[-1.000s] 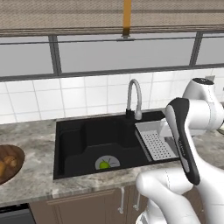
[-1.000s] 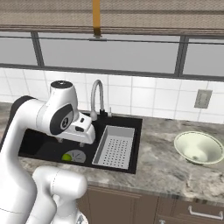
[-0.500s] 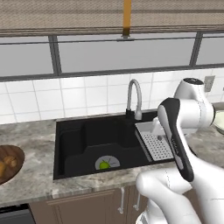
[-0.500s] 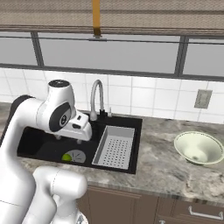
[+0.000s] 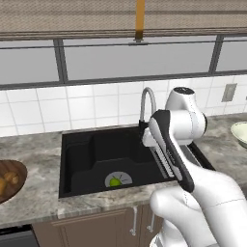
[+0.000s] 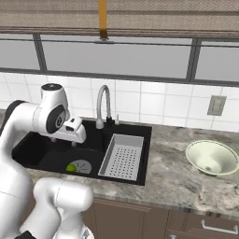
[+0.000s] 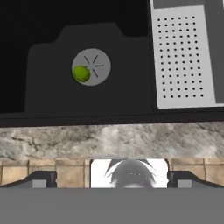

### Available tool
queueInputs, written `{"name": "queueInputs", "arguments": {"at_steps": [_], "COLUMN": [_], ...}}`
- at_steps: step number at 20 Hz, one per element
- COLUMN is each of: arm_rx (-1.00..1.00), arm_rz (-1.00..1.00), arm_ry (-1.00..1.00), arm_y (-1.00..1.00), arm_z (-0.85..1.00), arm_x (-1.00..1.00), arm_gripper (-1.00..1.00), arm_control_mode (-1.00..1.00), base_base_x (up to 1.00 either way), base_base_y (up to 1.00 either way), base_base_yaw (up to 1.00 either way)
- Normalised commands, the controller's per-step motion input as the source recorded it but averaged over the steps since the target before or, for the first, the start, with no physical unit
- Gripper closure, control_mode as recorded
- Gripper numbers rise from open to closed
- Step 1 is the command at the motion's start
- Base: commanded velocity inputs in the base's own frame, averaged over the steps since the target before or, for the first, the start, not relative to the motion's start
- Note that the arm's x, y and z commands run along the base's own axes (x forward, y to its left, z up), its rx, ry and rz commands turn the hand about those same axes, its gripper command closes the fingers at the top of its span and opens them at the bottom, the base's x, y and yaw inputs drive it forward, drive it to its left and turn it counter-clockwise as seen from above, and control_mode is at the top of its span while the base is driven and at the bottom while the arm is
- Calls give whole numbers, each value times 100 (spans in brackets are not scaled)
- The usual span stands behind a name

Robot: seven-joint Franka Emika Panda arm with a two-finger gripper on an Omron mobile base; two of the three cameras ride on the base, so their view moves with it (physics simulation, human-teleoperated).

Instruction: Pick the potatos from the cabinet and place them in one bowl. Pick the lime from the sink and place it in the other bowl.

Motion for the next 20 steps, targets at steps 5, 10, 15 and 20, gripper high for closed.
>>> {"name": "queueInputs", "arguments": {"at_steps": [5, 10, 15, 20], "arm_rx": [0, 0, 0, 0], "arm_rz": [0, 2, 4, 4], "arm_ry": [0, 0, 0, 0], "arm_y": [62, 36, 34, 40], "arm_z": [-22, -29, -34, -33], "arm_x": [53, 44, 49, 57], "arm_gripper": [-100, -100, -100, -100], "arm_control_mode": [-100, -100, -100, -100], "base_base_x": [0, 0, 0, 0], "base_base_y": [0, 0, 0, 0], "base_base_yaw": [0, 0, 0, 0]}}
